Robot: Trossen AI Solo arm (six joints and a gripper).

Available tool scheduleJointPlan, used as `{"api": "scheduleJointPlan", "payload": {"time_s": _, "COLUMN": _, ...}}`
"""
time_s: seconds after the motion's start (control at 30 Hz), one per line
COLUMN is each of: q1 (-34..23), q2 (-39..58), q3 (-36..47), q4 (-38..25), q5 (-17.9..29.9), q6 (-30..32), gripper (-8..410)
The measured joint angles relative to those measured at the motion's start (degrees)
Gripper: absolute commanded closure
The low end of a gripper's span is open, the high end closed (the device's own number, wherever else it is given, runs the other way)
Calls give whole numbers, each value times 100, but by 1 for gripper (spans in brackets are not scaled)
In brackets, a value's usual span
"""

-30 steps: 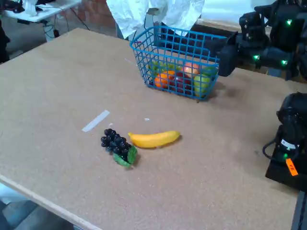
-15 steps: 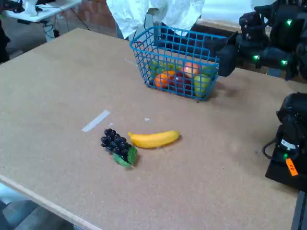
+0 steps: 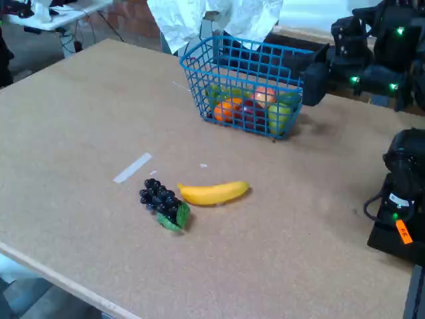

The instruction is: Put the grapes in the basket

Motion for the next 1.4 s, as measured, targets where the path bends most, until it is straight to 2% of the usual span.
{"api": "scheduleJointPlan", "payload": {"time_s": 0.87, "q1": -2, "q2": 0, "q3": 0, "q4": 11, "q5": 0, "q6": 0, "gripper": 402}}
{"api": "scheduleJointPlan", "payload": {"time_s": 1.13, "q1": -2, "q2": 9, "q3": 0, "q4": 291, "q5": 0, "q6": 127, "gripper": 402}}
{"api": "scheduleJointPlan", "payload": {"time_s": 1.4, "q1": 0, "q2": 730, "q3": 175, "q4": 619, "q5": 2, "q6": 151, "gripper": 402}}
